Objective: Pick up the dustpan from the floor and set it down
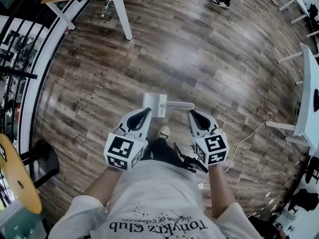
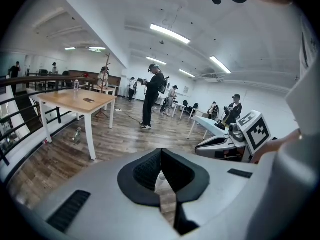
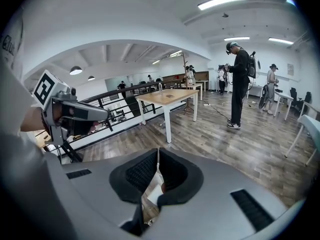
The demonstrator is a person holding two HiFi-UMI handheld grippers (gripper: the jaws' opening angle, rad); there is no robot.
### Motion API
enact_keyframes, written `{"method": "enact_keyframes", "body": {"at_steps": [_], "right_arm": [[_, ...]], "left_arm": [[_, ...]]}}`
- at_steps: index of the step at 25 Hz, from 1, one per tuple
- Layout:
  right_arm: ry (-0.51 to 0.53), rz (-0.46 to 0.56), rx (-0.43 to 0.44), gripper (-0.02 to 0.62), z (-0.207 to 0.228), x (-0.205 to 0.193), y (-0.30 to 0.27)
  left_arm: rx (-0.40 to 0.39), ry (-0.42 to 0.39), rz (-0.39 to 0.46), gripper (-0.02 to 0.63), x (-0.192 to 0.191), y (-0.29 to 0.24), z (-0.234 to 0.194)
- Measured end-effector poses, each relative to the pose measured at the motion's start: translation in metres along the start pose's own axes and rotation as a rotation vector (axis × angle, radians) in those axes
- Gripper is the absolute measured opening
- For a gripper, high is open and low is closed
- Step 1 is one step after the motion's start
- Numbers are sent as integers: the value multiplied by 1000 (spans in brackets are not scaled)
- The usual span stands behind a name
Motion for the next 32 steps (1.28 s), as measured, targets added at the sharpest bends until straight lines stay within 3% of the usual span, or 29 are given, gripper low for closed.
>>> {"method": "enact_keyframes", "body": {"at_steps": [6, 8, 22, 32], "right_arm": [[37, -34, 56, 36, 12, -6, -24], [65, -47, 82, 125, 13, -5, -31], [566, -190, 250, 230, -3, -23, -83], [730, -300, 382, 238, -10, -47, -120]], "left_arm": [[12, 13, -21, 23, -3, -11, -9], [19, 22, -29, 23, -3, -14, -12], [55, 61, -55, 23, -10, -31, -34], [77, 87, -63, 23, -16, -38, -48]]}}
Point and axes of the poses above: the fingertips, and each gripper's own axes: y backward along the fingers, z to its right, x out of its top, the point moved 6 cm from there along y, backward along the fingers, and after that the axes turned 12 degrees about y, right-handed, at the moved point
